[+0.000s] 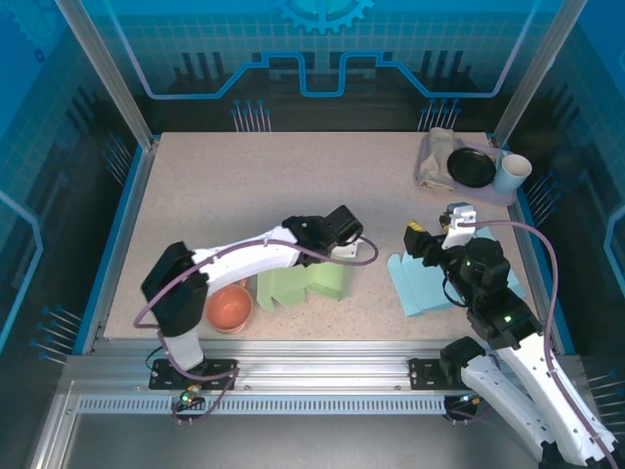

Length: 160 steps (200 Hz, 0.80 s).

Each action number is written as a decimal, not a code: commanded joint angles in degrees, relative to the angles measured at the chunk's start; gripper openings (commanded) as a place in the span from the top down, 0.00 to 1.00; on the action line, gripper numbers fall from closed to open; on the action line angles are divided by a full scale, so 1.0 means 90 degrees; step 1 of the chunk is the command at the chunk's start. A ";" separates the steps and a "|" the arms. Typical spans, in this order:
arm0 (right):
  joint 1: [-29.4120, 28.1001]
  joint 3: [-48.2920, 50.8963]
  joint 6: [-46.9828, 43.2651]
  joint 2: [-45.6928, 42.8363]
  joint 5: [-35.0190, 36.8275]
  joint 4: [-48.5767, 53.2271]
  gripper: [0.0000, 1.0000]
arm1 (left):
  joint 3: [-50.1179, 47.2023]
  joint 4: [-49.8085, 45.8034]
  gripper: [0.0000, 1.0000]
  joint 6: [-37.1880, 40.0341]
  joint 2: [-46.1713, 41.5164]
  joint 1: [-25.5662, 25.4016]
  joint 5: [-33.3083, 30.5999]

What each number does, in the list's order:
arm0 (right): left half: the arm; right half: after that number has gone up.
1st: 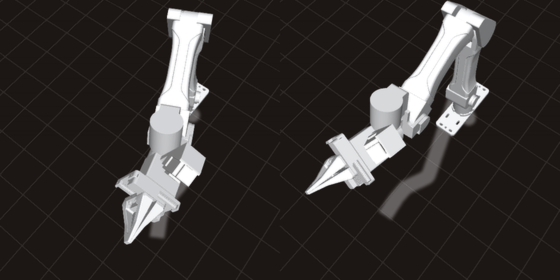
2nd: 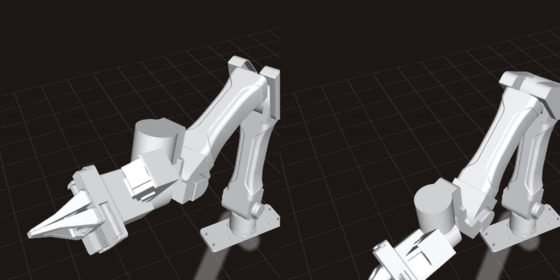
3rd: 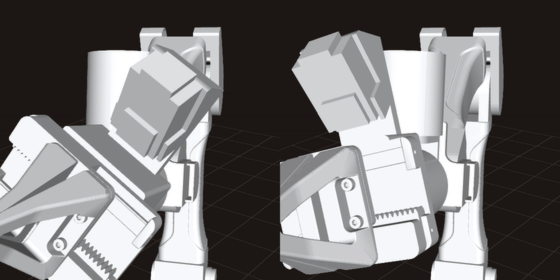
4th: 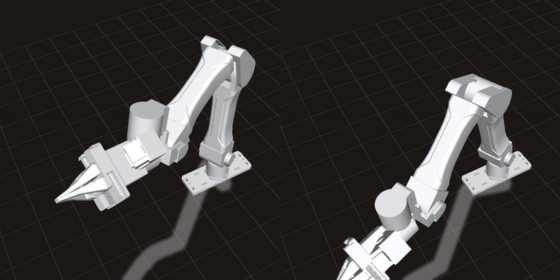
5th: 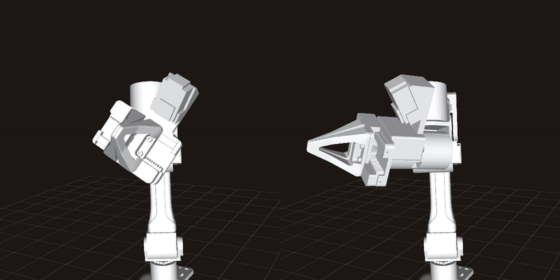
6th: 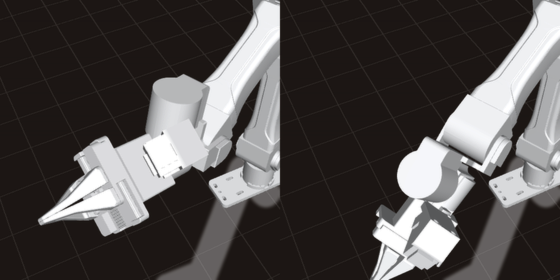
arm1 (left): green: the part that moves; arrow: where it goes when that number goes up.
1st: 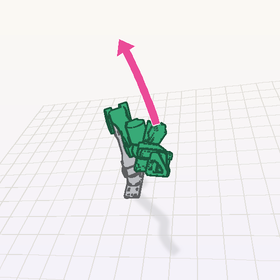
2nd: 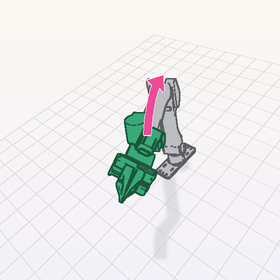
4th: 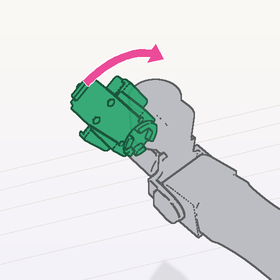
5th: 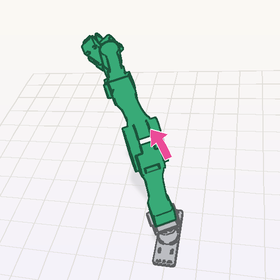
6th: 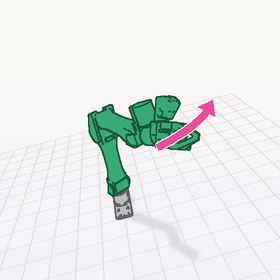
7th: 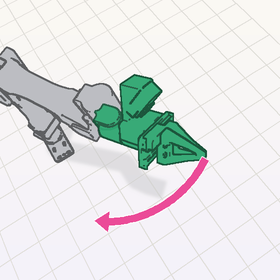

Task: Fold the paper box

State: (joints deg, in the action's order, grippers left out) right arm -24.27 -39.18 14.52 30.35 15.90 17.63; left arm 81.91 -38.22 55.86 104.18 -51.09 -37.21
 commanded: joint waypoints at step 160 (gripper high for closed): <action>0.0264 0.0111 0.0173 0.0178 -0.0038 -0.0113 0.25 | 0.2234 -0.1244 0.57 0.1189 0.2291 0.0187 0.0077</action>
State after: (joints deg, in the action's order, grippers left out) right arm -23.03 -38.83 15.25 31.73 15.99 17.54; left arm 100.90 -48.69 67.61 126.54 -49.30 -37.67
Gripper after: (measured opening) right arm 0.749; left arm 0.426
